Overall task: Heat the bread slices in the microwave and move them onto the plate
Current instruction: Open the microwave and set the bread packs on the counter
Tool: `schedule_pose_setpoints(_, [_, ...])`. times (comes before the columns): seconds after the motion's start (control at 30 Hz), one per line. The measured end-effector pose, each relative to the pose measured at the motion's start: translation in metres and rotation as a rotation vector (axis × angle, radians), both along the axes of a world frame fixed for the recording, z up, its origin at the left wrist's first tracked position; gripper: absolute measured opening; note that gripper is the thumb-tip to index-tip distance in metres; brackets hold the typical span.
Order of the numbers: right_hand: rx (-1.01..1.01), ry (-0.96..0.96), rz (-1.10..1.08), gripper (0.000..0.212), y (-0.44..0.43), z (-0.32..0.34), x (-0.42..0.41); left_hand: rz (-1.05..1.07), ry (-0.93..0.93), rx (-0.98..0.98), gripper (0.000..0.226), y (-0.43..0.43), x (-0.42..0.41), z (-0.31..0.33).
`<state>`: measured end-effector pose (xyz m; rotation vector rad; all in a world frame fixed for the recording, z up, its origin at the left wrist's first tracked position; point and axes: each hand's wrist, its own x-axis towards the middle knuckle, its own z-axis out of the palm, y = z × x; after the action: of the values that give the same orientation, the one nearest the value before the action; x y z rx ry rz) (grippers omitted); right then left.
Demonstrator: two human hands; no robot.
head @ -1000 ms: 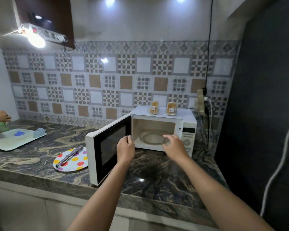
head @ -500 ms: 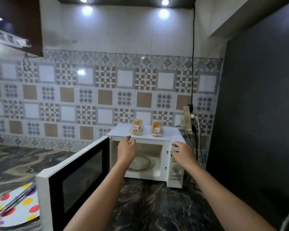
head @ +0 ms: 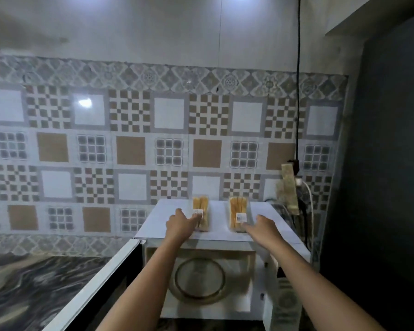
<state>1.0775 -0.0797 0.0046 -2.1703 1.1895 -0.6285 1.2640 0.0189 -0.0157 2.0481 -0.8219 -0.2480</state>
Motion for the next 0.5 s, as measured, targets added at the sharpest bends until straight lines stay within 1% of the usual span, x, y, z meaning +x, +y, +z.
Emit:
schedule_pose_setpoints(0.03, [0.023, -0.011, -0.020, 0.056, -0.006, -0.002, 0.006, -0.020, 0.029, 0.029, 0.084, -0.006, 0.005, -0.001])
schedule_pose_setpoints(0.1, [0.068, -0.022, -0.045, 0.066, -0.017, -0.005, 0.017, -0.035, 0.051, 0.072, 0.092, -0.018, 0.016, -0.003])
schedule_pose_setpoints(0.17, [0.116, -0.038, -0.055, 0.074, -0.028, -0.007, 0.029, -0.042, 0.025, 0.115, 0.093, -0.029, 0.023, -0.002])
schedule_pose_setpoints(0.23, [0.136, -0.036, -0.064, 0.079, -0.033, -0.007, 0.038, -0.070, 0.010, 0.142, 0.091, -0.038, 0.027, -0.001])
schedule_pose_setpoints(0.3, [0.111, -0.024, -0.088, 0.078, -0.040, -0.008, 0.046, -0.100, 0.004, 0.144, 0.085, -0.045, 0.029, 0.000])
schedule_pose_setpoints(0.37, [0.073, -0.009, -0.116, 0.072, -0.046, -0.012, 0.055, -0.101, -0.003, 0.137, 0.082, -0.051, 0.030, 0.001])
schedule_pose_setpoints(0.5, [0.031, -0.003, -0.136, 0.068, -0.049, -0.016, 0.069, -0.093, -0.003, 0.135, 0.085, -0.062, 0.032, 0.004])
